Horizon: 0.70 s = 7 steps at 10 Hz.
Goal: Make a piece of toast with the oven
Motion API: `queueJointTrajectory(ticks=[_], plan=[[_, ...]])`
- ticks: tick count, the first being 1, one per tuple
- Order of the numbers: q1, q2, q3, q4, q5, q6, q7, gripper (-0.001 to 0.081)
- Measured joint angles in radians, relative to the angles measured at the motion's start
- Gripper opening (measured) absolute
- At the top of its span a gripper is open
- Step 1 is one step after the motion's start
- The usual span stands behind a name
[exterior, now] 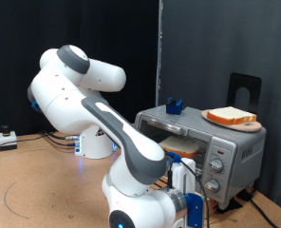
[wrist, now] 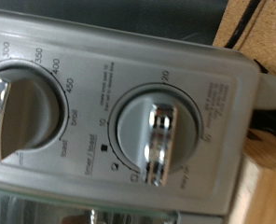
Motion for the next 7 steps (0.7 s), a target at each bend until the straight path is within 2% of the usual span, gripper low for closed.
queueJointTrajectory(ticks=[7], plan=[[0.035, 0.004, 0.006, -0.050, 0.012, 0.055, 0.001, 0.0809]])
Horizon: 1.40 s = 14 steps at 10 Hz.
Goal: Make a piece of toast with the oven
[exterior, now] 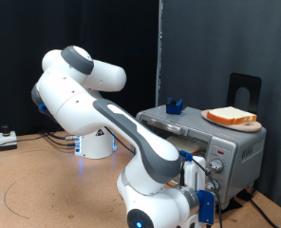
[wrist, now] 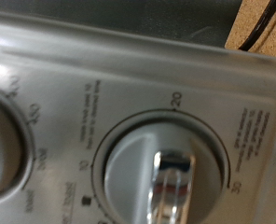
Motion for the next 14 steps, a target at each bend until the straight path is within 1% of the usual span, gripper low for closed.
queueJointTrajectory(ticks=[4, 5, 6, 7, 8, 9, 10, 11, 12, 14], plan=[[0.017, 0.000, 0.002, -0.010, 0.014, 0.041, 0.000, 0.0809], [0.018, 0.000, 0.004, -0.010, 0.018, 0.041, 0.000, 0.0689], [0.018, 0.000, 0.006, -0.010, 0.020, 0.042, 0.000, 0.0689], [0.018, 0.000, 0.007, -0.010, 0.022, 0.043, 0.000, 0.0499], [0.018, 0.000, 0.008, -0.010, 0.024, 0.043, 0.000, 0.0499], [0.018, 0.000, 0.008, -0.010, 0.025, 0.043, 0.000, 0.0316], [0.018, 0.000, 0.007, -0.010, 0.027, 0.045, 0.000, 0.0316], [0.018, 0.001, 0.004, -0.010, 0.031, 0.048, 0.002, 0.0134], [0.018, 0.001, 0.004, -0.011, 0.032, 0.048, 0.005, 0.0096], [0.017, 0.001, 0.004, -0.012, 0.032, 0.049, -0.010, 0.0096]])
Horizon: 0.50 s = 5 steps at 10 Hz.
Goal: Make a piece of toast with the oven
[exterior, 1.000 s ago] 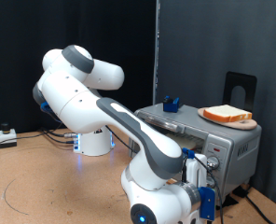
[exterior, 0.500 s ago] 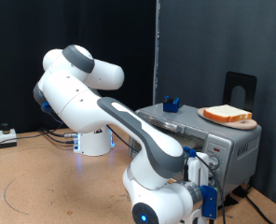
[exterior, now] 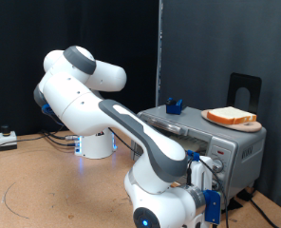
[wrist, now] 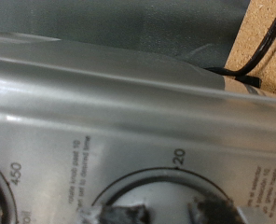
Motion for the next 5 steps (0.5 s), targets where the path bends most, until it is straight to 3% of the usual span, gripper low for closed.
queueJointTrajectory(ticks=[2, 5], plan=[[-0.021, -0.002, 0.023, -0.028, -0.026, 0.039, -0.161, 0.0096], [-0.094, -0.004, 0.075, -0.130, -0.040, 0.170, -0.392, 0.0096]])
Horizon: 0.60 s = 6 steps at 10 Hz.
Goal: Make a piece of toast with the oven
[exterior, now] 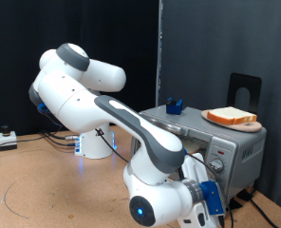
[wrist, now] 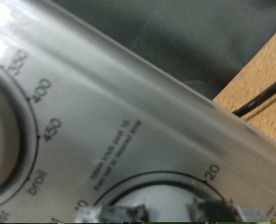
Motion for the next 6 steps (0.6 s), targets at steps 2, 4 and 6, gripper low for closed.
queueJointTrajectory(ticks=[2, 4, 6], plan=[[-0.035, 0.000, 0.022, -0.051, 0.000, 0.067, -0.091, 0.0096], [-0.048, 0.000, 0.029, -0.070, 0.002, 0.092, -0.109, 0.0096], [-0.049, 0.000, 0.030, -0.071, 0.002, 0.093, -0.109, 0.0096]])
